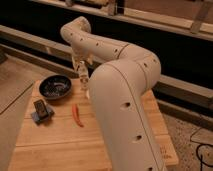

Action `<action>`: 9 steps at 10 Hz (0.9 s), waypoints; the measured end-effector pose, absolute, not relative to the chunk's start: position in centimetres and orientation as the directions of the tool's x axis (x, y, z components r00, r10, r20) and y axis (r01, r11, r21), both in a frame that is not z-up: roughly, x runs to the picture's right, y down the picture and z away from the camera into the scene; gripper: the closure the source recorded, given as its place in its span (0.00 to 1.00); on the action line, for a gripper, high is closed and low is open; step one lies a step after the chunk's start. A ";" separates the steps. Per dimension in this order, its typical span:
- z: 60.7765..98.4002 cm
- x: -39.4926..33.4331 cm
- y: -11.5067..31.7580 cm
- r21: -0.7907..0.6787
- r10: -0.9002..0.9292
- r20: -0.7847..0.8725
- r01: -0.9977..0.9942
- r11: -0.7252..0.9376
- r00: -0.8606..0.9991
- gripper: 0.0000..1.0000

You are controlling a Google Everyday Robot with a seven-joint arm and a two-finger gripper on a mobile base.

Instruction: Place the bottle in the ceramic bowl

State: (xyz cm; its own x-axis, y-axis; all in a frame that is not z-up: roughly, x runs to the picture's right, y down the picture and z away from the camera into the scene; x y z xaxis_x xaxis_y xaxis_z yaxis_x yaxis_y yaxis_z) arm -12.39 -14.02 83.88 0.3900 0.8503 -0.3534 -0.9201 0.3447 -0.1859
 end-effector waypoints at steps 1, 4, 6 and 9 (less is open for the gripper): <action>84.2 -12.2 -13.8 -0.183 0.848 -0.363 -0.922 0.341 0.386 0.67; 84.5 -12.0 -14.2 -0.166 0.846 -0.366 -0.922 0.350 0.387 0.97; 83.8 -11.7 -15.7 -0.134 0.857 -0.334 -0.920 0.369 0.393 1.00; 81.2 -11.4 -18.6 -0.093 0.887 -0.253 -0.922 0.376 0.387 1.00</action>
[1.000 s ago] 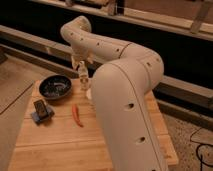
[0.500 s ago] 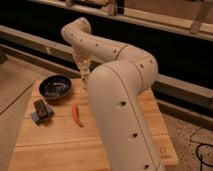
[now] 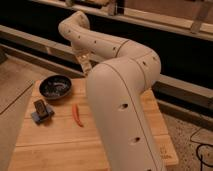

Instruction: Place the bottle in the ceramic bowl

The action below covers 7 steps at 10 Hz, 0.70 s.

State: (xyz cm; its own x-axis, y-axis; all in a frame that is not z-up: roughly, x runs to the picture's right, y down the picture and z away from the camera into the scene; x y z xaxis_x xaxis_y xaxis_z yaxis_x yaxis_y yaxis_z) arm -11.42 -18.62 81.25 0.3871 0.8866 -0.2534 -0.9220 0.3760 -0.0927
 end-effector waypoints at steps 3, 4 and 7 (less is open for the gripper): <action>78.1 -11.7 -20.8 -0.075 0.908 -0.171 -0.924 0.375 0.383 1.00; 77.0 -11.9 -21.6 -0.073 0.911 -0.143 -0.922 0.380 0.386 1.00; 71.1 -14.3 -24.0 -0.087 0.898 -0.014 -0.895 0.437 0.440 1.00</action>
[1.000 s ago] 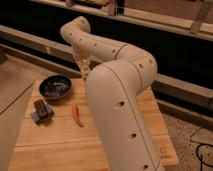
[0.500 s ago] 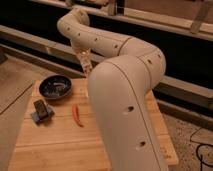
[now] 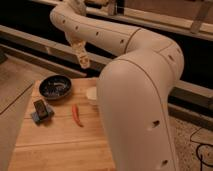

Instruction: Place the bottle in the ceramic bowl

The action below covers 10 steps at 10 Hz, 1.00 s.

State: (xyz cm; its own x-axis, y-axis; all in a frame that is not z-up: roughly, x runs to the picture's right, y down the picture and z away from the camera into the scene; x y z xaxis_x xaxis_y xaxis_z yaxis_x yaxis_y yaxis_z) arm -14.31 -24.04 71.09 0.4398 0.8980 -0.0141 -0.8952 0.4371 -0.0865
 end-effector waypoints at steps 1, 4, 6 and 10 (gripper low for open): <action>68.8 -15.6 -24.6 -0.095 0.878 0.034 -0.873 0.478 0.477 1.00; 64.1 -20.0 -25.0 -0.105 0.803 0.129 -0.797 0.595 0.582 1.00; 62.8 -22.7 -24.2 -0.108 0.755 0.152 -0.749 0.654 0.638 1.00; 63.0 -27.5 -21.8 -0.196 0.731 0.169 -0.704 0.683 0.661 1.00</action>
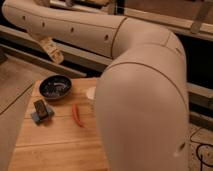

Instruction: Place the bottle in the ceramic bowl

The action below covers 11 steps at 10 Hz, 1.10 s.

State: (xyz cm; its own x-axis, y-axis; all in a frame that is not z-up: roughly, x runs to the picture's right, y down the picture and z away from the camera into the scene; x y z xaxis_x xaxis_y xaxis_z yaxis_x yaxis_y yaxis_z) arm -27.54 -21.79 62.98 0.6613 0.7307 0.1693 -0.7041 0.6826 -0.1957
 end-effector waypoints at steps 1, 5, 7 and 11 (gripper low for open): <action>62.9 -29.1 -21.2 -0.246 0.733 0.184 -0.692 0.679 0.654 1.00; 63.0 -31.8 -20.0 -0.462 0.789 0.224 -0.651 0.603 0.572 1.00; 65.7 -30.1 -19.2 -0.493 0.811 0.175 -0.664 0.563 0.558 1.00; 70.4 -27.9 -17.6 -0.494 0.817 0.073 -0.691 0.528 0.572 1.00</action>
State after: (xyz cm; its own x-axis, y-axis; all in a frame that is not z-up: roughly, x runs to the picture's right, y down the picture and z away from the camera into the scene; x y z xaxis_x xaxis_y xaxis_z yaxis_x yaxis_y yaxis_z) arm -27.86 -17.61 70.43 0.5723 0.8168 0.0729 -0.6906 0.5280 -0.4942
